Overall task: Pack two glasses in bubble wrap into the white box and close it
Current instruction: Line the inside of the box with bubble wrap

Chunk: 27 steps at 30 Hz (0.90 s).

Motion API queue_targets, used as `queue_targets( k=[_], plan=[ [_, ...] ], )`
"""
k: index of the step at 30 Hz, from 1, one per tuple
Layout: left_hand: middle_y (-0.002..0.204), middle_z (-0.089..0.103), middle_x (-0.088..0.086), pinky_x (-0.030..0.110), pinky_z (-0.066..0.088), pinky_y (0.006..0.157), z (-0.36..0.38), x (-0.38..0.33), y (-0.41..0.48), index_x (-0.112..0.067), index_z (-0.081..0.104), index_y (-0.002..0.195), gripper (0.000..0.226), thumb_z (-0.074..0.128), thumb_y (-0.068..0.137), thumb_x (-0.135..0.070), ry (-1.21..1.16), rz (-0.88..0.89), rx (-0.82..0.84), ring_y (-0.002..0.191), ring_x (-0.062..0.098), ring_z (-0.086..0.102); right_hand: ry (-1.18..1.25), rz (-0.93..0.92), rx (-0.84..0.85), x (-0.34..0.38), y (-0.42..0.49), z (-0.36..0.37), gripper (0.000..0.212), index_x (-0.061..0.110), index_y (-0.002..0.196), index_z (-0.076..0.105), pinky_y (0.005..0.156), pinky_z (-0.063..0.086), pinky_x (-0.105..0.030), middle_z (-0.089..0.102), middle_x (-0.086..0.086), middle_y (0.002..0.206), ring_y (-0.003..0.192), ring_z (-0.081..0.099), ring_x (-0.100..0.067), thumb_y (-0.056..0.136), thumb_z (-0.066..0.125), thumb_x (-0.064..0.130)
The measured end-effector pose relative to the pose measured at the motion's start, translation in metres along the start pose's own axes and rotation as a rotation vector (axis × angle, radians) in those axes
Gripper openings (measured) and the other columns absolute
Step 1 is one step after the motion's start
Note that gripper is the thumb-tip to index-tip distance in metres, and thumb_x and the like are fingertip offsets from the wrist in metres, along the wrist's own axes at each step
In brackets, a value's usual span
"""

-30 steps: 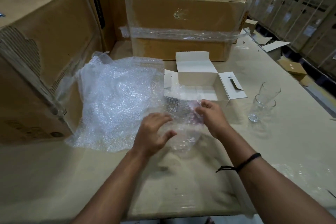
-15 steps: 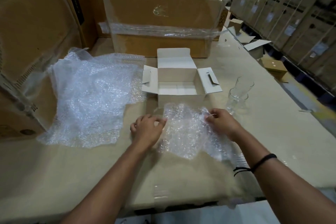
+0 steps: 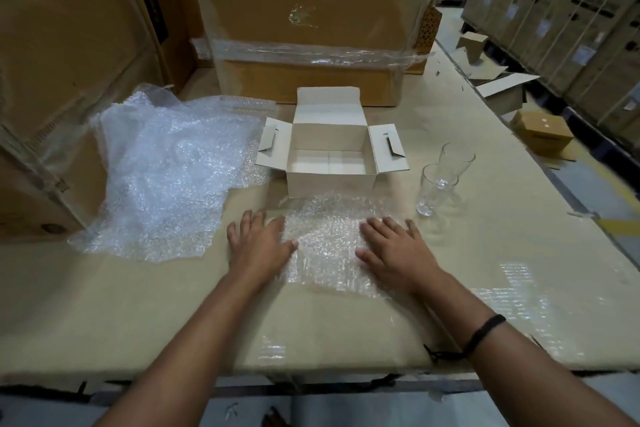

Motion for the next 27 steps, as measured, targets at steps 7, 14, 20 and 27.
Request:
queue_targets(
  k=[7,14,20,27],
  plan=[
    [0.157,0.027,0.006,0.05,0.003,0.113,-0.013,0.013,-0.031,-0.024,0.047,0.138,0.074,0.03,0.087,-0.075,0.048,-0.211,-0.182,0.145,0.026,0.011,0.024,0.002,0.049,-0.012,0.0,0.006,0.095,0.031,0.154,-0.004,0.117,-0.011,-0.052,-0.012,0.008,0.162,0.149,-0.013,-0.016,0.073,-0.011,0.079],
    [0.143,0.048,0.003,0.041,0.016,0.108,-0.012,0.007,-0.043,-0.027,0.066,0.11,0.028,0.067,0.084,-0.038,-0.174,-0.184,-0.311,0.137,0.024,0.031,0.0,0.048,0.036,-0.008,0.014,-0.018,0.057,0.033,0.142,0.042,0.116,0.011,-0.054,0.027,0.002,0.158,0.146,0.02,-0.023,0.095,0.03,0.064],
    [0.097,0.067,0.001,0.031,0.049,0.083,-0.032,-0.003,-0.049,-0.014,0.074,0.097,0.026,0.065,0.081,0.004,-0.625,-0.011,-0.445,0.091,0.019,0.063,0.528,0.183,-0.183,0.025,0.053,-0.068,0.047,0.017,0.108,0.064,0.081,0.054,-0.036,0.069,-0.001,0.102,0.087,0.064,-0.016,0.091,0.051,0.059],
    [0.098,0.061,-0.003,0.024,0.047,0.075,-0.034,0.005,-0.053,-0.02,0.067,0.113,0.042,0.081,0.074,-0.017,-0.658,0.012,-0.488,0.078,0.004,0.051,0.729,0.339,-0.003,0.059,0.088,-0.049,0.059,0.006,0.13,0.042,0.055,0.058,-0.034,0.057,-0.006,0.092,0.069,0.068,-0.022,0.084,0.074,0.02]
  ],
)
Point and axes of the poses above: each hand's wrist, its own y-axis towards the middle knuckle, its own z-axis out of the palm, x = y × z, the point moved 10 cm from there along y, towards the middle knuckle
